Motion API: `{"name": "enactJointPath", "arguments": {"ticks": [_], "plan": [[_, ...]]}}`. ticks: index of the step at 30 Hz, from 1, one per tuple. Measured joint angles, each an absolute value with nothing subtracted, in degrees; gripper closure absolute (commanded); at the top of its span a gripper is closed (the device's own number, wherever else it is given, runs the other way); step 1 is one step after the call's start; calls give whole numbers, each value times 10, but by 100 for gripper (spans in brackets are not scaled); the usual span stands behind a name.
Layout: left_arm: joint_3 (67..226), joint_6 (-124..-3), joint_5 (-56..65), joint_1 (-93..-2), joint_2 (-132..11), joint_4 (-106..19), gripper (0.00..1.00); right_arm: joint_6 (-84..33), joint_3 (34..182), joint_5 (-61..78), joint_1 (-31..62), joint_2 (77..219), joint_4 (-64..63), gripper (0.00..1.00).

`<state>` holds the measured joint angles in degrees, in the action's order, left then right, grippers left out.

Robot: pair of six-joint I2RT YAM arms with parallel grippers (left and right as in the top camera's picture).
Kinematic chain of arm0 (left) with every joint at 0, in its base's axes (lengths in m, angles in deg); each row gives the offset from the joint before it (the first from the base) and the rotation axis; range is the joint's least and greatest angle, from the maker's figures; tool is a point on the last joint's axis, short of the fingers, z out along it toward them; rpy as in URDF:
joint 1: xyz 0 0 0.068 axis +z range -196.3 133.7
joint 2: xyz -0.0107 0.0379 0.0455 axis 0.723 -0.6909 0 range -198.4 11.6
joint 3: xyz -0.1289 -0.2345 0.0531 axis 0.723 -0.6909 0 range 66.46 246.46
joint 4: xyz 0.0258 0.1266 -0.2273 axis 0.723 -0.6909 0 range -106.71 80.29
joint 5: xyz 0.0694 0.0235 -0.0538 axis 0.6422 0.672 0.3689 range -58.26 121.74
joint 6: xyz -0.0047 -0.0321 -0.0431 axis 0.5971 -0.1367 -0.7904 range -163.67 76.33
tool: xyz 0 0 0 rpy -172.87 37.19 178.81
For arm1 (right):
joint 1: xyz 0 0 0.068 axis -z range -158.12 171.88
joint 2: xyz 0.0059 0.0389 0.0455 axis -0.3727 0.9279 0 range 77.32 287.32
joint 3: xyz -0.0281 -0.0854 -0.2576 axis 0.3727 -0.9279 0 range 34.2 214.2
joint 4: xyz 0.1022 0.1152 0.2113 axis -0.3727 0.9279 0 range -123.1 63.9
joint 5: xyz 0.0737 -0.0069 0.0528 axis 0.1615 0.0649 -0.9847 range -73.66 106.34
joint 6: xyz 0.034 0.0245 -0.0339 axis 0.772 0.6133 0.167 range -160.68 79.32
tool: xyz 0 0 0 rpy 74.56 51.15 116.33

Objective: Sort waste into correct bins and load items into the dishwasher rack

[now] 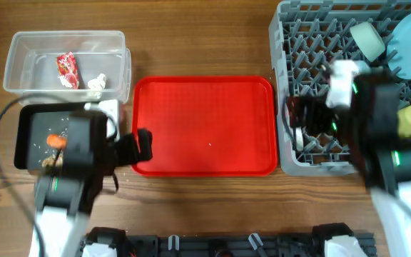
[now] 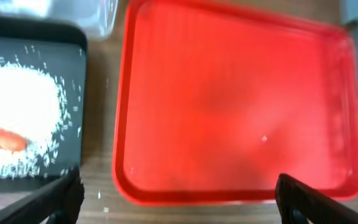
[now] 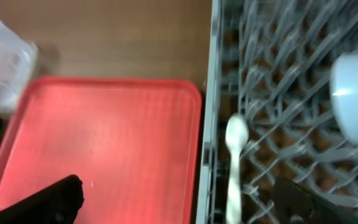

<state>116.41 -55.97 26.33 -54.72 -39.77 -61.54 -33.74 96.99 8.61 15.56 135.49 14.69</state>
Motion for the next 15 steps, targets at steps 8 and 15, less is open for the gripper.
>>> {"name": "enactJointPath", "arguments": {"ticks": [8, 15], "plan": [[1104, -560, 265, -547, -209, -600, 0, -333, 887, 109, 156, 1177, 180, 0], [1104, -560, 265, -547, -184, -618, 0, -333, 887, 113, 156, 1167, 192, 0]]}}
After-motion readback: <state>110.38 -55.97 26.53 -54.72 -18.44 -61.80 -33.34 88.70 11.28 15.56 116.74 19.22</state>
